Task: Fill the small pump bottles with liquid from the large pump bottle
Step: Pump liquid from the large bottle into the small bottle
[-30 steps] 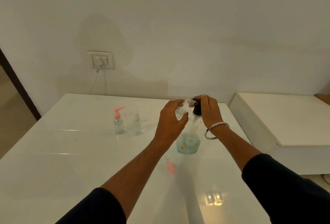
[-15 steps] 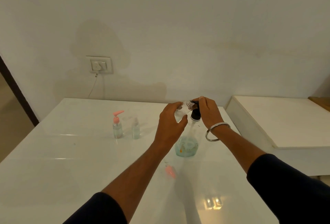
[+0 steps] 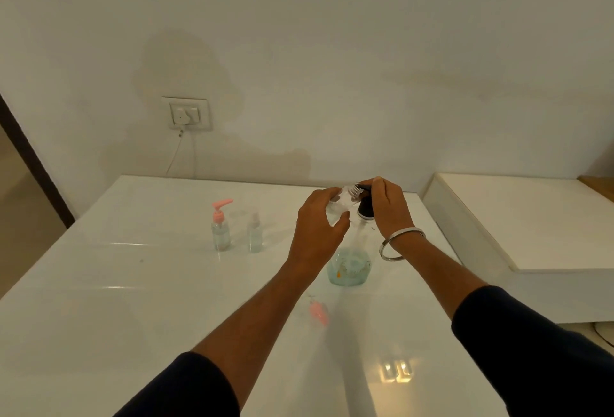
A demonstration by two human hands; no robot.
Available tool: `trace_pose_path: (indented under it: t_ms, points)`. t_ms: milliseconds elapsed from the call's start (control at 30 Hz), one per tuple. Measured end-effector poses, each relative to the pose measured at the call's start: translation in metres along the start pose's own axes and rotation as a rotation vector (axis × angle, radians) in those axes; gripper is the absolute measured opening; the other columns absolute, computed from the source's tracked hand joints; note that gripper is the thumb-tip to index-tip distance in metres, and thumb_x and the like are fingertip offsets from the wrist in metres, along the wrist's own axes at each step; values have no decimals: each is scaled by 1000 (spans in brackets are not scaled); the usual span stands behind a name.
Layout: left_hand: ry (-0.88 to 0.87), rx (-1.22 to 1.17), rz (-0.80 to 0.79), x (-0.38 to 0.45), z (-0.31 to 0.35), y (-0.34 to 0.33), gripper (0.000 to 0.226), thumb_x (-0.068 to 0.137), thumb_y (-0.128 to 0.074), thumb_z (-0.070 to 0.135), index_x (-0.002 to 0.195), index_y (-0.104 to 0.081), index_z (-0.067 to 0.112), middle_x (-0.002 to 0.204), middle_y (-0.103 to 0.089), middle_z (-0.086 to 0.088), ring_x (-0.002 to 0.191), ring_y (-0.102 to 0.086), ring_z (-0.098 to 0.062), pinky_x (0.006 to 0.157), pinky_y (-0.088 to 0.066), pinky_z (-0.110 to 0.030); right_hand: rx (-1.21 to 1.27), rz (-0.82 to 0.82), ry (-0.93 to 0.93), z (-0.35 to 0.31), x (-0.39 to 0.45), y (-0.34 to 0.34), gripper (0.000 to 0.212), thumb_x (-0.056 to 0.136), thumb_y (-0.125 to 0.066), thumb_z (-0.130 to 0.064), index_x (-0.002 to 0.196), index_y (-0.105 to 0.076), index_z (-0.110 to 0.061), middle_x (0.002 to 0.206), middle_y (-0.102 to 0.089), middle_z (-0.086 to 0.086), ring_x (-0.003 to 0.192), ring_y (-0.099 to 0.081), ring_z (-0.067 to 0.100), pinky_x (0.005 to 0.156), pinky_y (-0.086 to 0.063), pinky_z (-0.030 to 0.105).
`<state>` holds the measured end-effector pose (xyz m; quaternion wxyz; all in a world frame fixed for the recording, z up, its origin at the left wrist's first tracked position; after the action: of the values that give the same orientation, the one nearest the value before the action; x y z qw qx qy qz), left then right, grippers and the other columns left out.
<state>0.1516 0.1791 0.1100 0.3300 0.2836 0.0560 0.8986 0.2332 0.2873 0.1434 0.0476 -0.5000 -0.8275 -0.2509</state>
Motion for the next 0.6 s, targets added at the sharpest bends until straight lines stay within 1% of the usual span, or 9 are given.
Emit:
trace_pose_path:
  t_ms: [100, 167, 233, 333, 367, 467, 600]
  points:
    - [-26, -4, 10, 1, 5, 2, 40, 82, -68, 16, 120, -57, 15, 115, -62, 2, 103, -56, -6, 90, -43, -15, -31, -35, 2, -4, 5, 4, 37, 97, -30, -12, 94, -65, -1, 90, -67, 15, 83, -62, 23, 80, -50, 28]
    - [-31, -7, 14, 3, 7, 3, 39, 82, -68, 15, 119, -57, 15, 114, -63, 3, 102, -56, -6, 90, -43, -15, -47, -51, -1, -3, 7, 6, 38, 97, -30, -13, 94, -66, -1, 90, -68, 18, 86, -63, 29, 82, -51, 33]
    - [-36, -11, 16, 4, 7, 3, 39, 81, -68, 14, 119, -57, 16, 113, -63, 3, 102, -56, -6, 90, -43, -14, -30, -58, -4, 0, 7, 6, 38, 97, -30, -13, 93, -66, 1, 89, -67, 19, 86, -63, 31, 81, -51, 32]
    - [-13, -2, 11, 3, 1, -1, 39, 82, -68, 16, 120, -57, 17, 114, -62, 3, 103, -56, -6, 91, -44, -17, -13, -39, -19, 4, 4, 0, 39, 97, -29, -12, 92, -64, 2, 89, -67, 21, 83, -61, 28, 72, -49, 22]
    - [3, 4, 7, 2, -3, -2, 40, 83, -68, 17, 121, -56, 17, 116, -61, 3, 103, -55, -6, 92, -43, -18, -5, -31, -28, 5, 4, -2, 39, 97, -28, -12, 91, -64, 1, 88, -67, 21, 82, -61, 28, 71, -48, 21]
    - [25, 19, 3, 0, -7, -5, 42, 84, -67, 19, 123, -55, 16, 119, -60, 2, 105, -53, -6, 92, -41, -17, 1, -17, -39, 9, 6, -4, 39, 97, -28, -14, 93, -64, 2, 89, -67, 22, 83, -62, 31, 72, -50, 26]
    - [19, 27, -5, 0, -5, -3, 42, 84, -67, 19, 124, -55, 16, 119, -60, 3, 104, -52, -3, 90, -38, -13, -4, 2, -37, 11, 4, -4, 38, 97, -28, -14, 92, -64, -3, 89, -66, 16, 86, -61, 28, 73, -48, 23]
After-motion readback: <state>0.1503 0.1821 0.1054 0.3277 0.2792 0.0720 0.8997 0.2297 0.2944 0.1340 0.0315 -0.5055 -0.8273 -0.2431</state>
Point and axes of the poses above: each hand's wrist, its own x-axis towards the middle knuckle, its own y-axis out of the back of the hand, z = x × y, the point moved 2 cm from there along x, towards the middle knuckle
